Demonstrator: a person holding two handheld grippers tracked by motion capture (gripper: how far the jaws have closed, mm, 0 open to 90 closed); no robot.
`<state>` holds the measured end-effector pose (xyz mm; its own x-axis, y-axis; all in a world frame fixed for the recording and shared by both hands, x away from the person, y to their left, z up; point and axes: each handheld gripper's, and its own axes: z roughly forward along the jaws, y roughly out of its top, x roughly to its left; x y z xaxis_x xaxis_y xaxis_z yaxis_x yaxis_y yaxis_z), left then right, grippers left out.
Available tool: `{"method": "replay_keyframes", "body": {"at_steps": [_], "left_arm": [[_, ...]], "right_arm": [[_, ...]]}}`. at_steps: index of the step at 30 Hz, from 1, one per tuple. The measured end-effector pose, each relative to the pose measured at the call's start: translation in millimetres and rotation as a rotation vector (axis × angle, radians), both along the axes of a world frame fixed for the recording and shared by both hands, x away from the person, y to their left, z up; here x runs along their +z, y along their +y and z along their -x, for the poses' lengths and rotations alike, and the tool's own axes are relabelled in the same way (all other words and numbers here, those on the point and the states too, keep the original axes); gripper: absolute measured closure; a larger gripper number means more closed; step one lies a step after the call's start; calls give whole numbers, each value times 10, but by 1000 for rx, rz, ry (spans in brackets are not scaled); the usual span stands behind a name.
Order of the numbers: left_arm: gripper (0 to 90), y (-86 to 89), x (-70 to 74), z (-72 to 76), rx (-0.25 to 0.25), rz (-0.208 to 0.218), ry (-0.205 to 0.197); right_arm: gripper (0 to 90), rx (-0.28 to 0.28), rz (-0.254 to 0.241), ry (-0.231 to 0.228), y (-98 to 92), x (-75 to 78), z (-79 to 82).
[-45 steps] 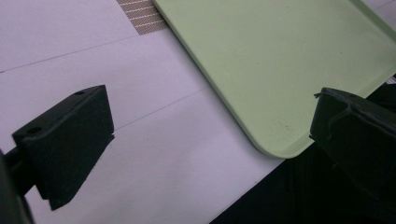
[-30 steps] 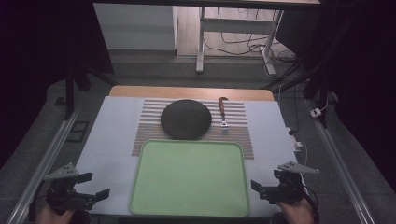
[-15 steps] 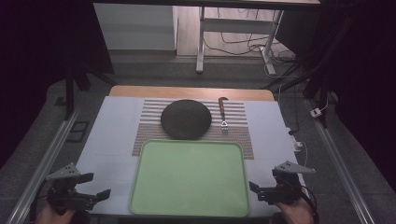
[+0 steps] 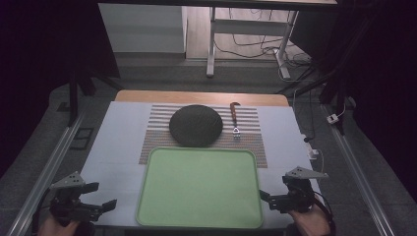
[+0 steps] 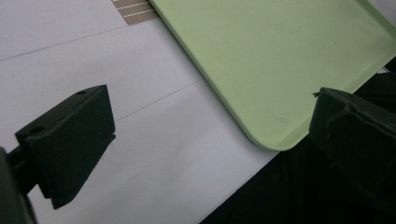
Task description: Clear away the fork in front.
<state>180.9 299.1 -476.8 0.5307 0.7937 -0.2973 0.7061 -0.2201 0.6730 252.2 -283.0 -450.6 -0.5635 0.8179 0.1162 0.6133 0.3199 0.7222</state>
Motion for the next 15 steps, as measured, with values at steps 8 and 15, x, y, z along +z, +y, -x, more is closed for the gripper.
{"method": "replay_keyframes", "body": {"at_steps": [8,15], "left_arm": [[4,-3,1,0,1,-1,1],[4,-14,3,4,-2,-11,-6]], "right_arm": [[0,37,44,-22,52,-3,-60],[0,39,43,-38,85,-1,-120]]}}
